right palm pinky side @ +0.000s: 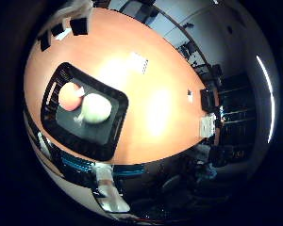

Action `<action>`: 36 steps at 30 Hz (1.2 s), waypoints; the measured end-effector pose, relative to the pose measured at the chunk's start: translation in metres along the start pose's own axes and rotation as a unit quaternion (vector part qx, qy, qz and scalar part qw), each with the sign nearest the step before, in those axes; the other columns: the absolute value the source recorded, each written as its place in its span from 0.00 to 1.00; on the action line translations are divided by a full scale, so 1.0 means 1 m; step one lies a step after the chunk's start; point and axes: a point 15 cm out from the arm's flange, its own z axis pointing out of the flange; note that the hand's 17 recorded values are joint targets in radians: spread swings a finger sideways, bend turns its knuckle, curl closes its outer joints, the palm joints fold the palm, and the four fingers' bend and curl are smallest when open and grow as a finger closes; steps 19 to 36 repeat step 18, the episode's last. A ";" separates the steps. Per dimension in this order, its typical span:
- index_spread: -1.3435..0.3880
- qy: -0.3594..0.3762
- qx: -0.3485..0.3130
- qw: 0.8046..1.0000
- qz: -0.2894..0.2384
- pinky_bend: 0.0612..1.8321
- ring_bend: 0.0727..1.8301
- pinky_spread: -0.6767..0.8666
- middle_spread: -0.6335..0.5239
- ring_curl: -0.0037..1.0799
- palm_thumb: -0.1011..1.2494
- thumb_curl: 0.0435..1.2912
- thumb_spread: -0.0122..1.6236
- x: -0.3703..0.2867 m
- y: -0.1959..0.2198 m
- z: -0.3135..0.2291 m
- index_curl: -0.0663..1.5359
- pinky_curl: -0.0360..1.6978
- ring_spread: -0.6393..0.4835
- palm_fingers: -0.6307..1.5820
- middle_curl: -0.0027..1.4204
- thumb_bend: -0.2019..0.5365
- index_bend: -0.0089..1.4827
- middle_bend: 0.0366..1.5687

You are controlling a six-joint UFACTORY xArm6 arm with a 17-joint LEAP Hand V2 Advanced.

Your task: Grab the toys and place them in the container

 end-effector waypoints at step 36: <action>0.53 0.004 -0.020 1.000 -0.004 0.28 0.33 0.76 0.46 0.27 0.39 0.18 0.66 0.003 0.010 0.002 0.30 0.35 0.56 0.44 0.26 0.24 0.13 0.20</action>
